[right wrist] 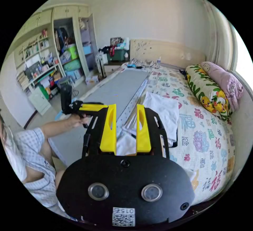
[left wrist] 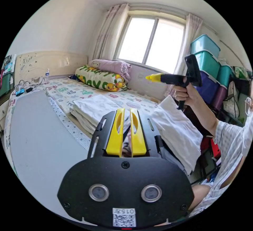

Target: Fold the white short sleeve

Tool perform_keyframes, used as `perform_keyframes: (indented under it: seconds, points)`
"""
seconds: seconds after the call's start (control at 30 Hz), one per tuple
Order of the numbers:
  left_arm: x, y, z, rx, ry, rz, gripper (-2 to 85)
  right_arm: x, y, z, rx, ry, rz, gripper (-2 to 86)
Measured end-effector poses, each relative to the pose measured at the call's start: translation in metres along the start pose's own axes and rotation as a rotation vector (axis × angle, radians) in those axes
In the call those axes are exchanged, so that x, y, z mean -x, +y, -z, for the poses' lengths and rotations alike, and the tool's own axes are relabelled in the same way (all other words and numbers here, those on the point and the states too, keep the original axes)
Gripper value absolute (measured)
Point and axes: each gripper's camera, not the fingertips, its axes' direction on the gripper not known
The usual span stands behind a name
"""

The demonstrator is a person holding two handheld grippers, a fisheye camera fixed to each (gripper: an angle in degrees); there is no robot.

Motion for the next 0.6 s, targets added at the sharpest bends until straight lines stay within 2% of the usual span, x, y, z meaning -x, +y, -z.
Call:
perform_keyframes:
  seconds: [0.13, 0.23, 0.4, 0.6]
  points:
    - [-0.018, 0.010, 0.005, 0.043, 0.047, 0.078, 4.2, 0.044, 0.016, -0.057, 0.222, 0.146, 0.081, 12.6]
    - [-0.033, 0.016, 0.006, 0.093, 0.081, 0.112, 4.5, 0.042, 0.024, -0.091, 0.311, 0.262, 0.030, 6.3]
    - [-0.057, 0.013, 0.012, 0.165, 0.046, 0.109, 5.2, 0.022, 0.062, -0.046, 0.131, 0.181, -0.135, 2.9]
    - [-0.058, 0.003, 0.009, 0.172, 0.033, 0.174, 5.7, 0.018, 0.099, -0.041, 0.065, 0.160, -0.160, 4.5]
